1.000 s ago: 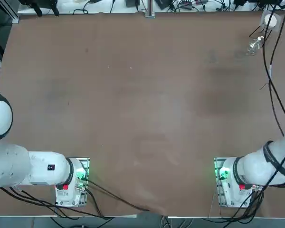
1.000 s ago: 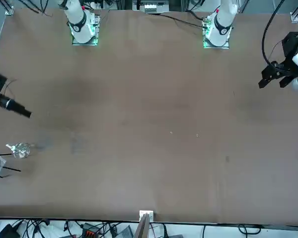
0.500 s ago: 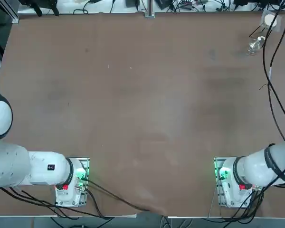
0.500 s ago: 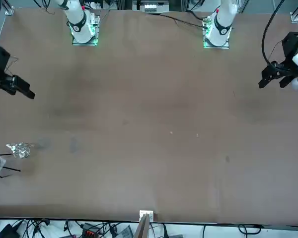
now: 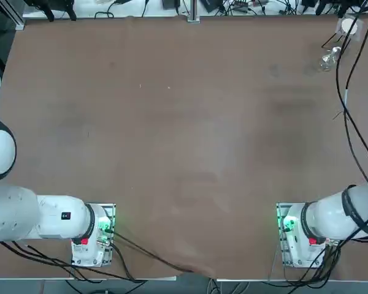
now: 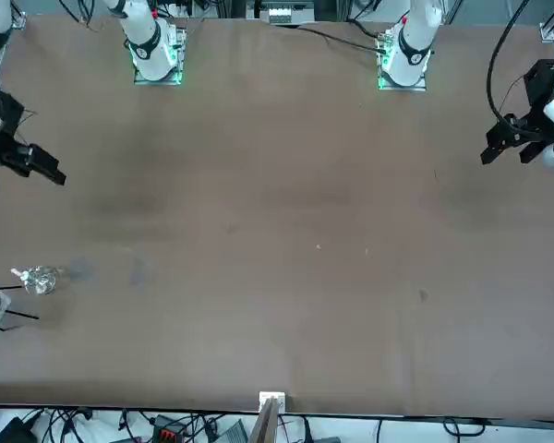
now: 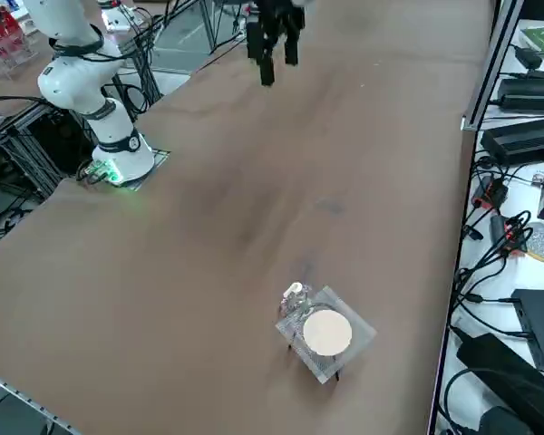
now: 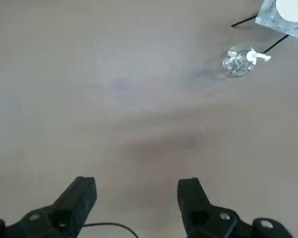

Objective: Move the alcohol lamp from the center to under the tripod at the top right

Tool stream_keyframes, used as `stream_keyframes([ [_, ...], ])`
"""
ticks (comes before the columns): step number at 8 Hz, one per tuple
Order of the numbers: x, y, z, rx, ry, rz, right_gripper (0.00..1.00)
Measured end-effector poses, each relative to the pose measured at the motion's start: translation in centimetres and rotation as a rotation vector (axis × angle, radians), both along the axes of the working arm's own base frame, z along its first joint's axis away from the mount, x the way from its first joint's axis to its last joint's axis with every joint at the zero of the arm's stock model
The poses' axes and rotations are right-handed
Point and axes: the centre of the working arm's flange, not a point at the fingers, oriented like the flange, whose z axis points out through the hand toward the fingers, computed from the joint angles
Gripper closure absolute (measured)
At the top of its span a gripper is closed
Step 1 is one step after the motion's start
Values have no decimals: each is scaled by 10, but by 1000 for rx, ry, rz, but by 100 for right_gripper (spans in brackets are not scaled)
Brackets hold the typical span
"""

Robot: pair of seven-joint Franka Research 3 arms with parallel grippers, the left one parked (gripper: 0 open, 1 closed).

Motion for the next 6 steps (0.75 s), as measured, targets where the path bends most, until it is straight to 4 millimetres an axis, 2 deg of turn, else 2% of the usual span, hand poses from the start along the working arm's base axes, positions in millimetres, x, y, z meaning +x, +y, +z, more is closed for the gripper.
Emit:
stream_keyframes([
  [2,10,-26,-60,-9,-8,-1,0],
  [4,15,-70,-132,-19,-27,39,0],
  [6,9,-111,-202,-31,-40,56,4],
])
